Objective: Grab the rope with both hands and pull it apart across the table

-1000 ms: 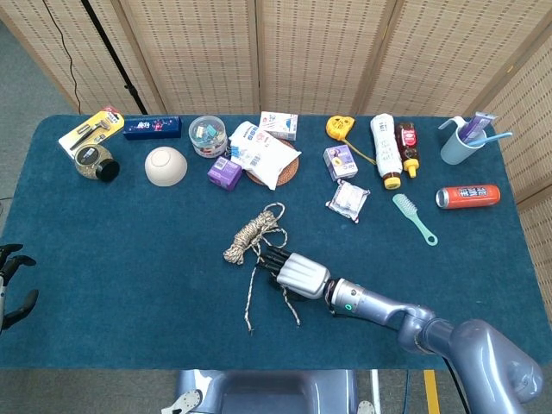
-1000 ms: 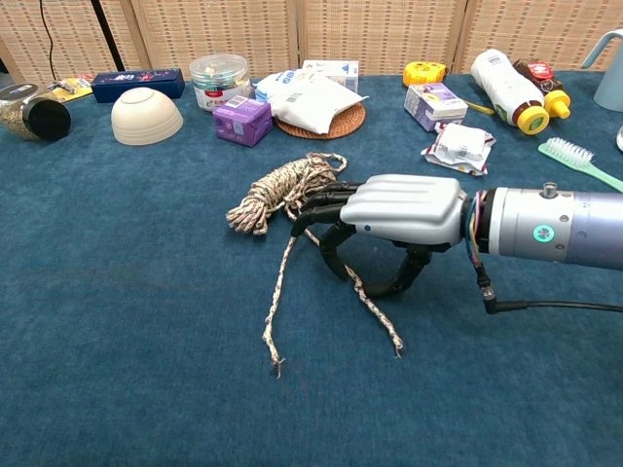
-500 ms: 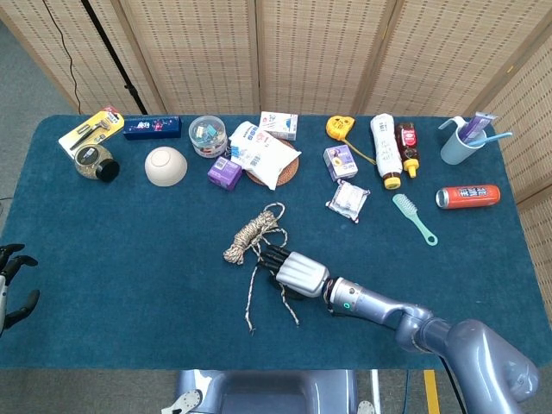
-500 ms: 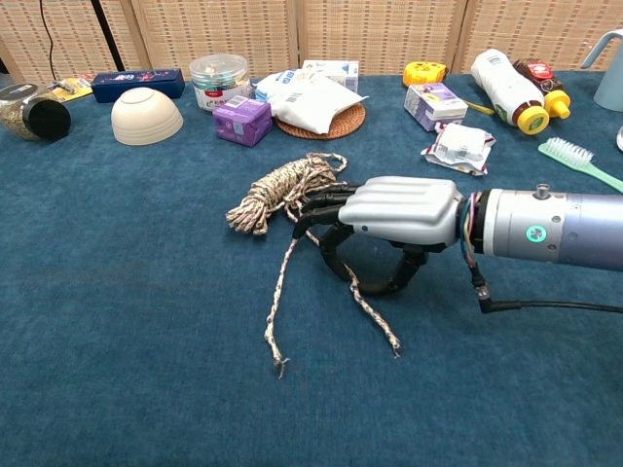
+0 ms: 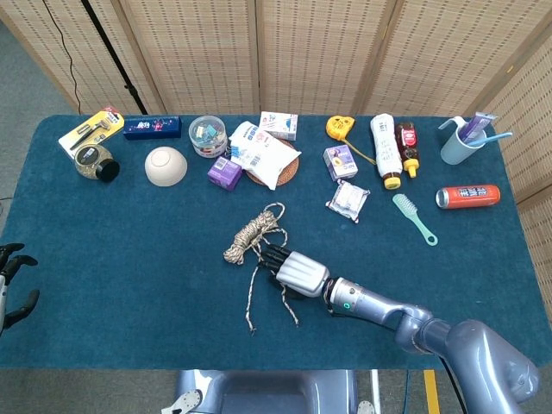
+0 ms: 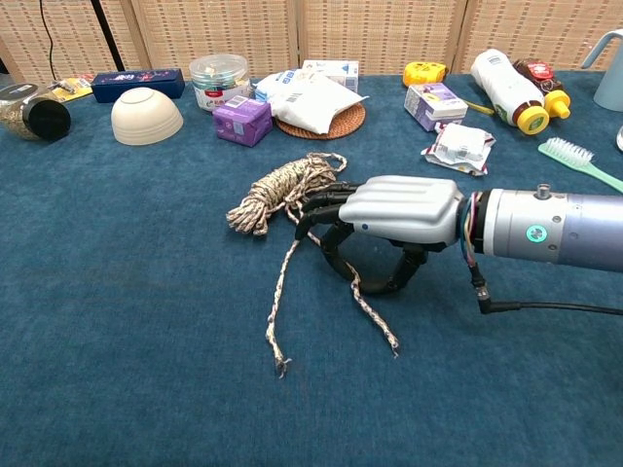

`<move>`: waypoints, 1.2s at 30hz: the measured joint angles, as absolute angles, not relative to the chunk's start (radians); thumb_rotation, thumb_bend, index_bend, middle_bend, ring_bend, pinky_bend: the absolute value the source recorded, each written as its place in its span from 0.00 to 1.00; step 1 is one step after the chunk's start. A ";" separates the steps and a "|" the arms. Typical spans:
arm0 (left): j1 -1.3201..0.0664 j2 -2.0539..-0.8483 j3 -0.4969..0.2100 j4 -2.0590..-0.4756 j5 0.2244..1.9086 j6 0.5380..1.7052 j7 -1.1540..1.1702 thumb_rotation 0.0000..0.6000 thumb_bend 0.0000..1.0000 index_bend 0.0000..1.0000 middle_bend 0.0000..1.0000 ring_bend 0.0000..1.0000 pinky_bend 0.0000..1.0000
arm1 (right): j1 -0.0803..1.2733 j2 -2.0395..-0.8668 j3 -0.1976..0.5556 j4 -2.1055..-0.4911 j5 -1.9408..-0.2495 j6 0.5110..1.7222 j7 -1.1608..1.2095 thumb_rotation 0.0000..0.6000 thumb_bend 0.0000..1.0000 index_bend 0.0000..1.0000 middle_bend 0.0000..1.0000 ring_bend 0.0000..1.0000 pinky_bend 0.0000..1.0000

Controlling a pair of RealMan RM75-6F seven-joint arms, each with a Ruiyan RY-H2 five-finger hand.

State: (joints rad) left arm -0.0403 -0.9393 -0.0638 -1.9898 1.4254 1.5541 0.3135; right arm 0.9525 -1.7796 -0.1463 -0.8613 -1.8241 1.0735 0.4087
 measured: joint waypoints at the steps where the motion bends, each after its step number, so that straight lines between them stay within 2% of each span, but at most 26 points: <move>1: -0.041 -0.939 -0.064 -1.990 1.425 1.553 0.313 1.00 0.28 0.38 0.23 0.17 0.00 | 0.952 -1.780 -0.146 -0.861 -1.823 1.073 0.409 1.00 0.34 0.54 0.17 0.00 0.00; 36: -0.044 -0.939 -0.061 -1.992 1.425 1.549 0.317 1.00 0.28 0.38 0.23 0.17 0.00 | 0.950 -1.776 -0.144 -0.863 -1.811 1.075 0.423 1.00 0.35 0.57 0.20 0.02 0.00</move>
